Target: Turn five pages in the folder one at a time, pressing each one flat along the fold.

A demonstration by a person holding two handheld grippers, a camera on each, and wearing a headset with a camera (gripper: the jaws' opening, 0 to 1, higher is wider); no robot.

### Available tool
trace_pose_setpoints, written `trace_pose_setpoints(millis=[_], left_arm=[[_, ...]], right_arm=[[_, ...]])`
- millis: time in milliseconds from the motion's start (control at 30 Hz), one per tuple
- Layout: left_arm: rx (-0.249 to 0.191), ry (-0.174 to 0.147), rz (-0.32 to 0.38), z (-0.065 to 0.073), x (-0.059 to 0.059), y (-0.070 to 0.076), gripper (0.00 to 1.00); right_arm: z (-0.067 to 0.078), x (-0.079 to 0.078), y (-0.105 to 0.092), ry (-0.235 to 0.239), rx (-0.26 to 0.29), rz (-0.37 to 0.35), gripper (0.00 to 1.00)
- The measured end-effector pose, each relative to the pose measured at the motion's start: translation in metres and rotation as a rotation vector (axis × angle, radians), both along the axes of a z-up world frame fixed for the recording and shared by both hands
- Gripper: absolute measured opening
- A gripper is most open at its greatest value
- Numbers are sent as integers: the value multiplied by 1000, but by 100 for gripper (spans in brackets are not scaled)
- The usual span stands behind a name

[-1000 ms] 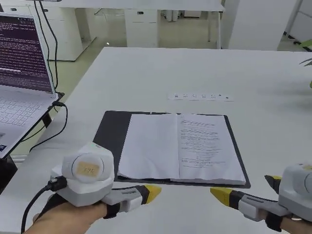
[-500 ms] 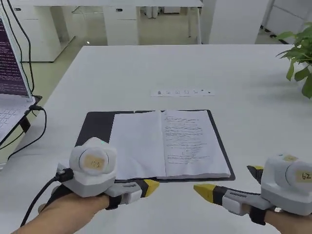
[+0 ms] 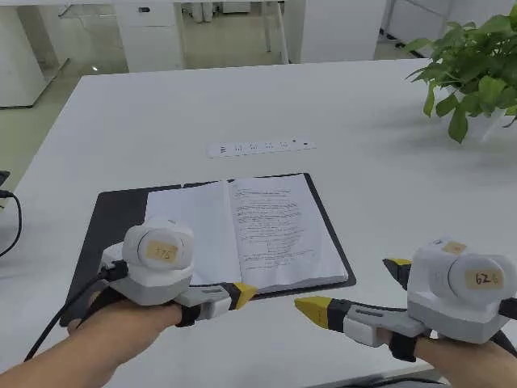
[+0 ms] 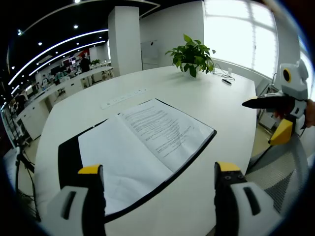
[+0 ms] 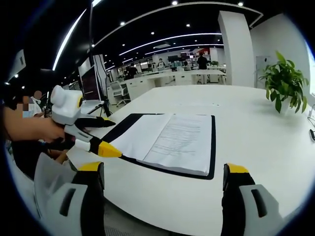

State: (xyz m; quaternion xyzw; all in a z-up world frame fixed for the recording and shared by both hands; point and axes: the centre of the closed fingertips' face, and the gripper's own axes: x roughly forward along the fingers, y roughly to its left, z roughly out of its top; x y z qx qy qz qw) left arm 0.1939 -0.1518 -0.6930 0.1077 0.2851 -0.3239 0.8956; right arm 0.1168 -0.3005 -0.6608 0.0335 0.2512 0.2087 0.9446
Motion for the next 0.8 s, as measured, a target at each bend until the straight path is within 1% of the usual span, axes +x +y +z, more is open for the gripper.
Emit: trace_pose_setpoints(millis=[33,67,133,167,333,433,500,600,700,767,800], left_arm=[[-8,-10,-12,1,4,-7,93],[-9,-9,-15,0,6,-11,93],[-13,-6,-37,0,11,-23,93],[-22,-17,-50,0,14,-31,93],[-2,9,-90,-15,20,-52,92],[-8,16,-101,-22,24,-63,92],[-6,25,-110,-26,24,-69,91],[-2,38,-118,-35,27,-78,91],[-9,42,-121,-39,31,-87,90],[-28,40,-124,-42,35,-95,88],[-35,39,-125,-41,35,-99,88]], right_arm=[[1,0,0,-1,1,-3,100],[1,0,-2,-1,-1,-9,100],[3,0,-3,-3,1,-14,100],[4,0,-3,-5,2,-18,100],[9,-1,-8,-13,7,-41,100],[11,-1,-10,-16,12,-59,100],[11,-1,-12,-15,16,-68,100],[12,-1,-14,-16,18,-78,100],[13,-1,-15,-16,20,-86,100],[13,0,-15,-16,23,-94,100],[14,0,-15,-18,28,-100,100]])
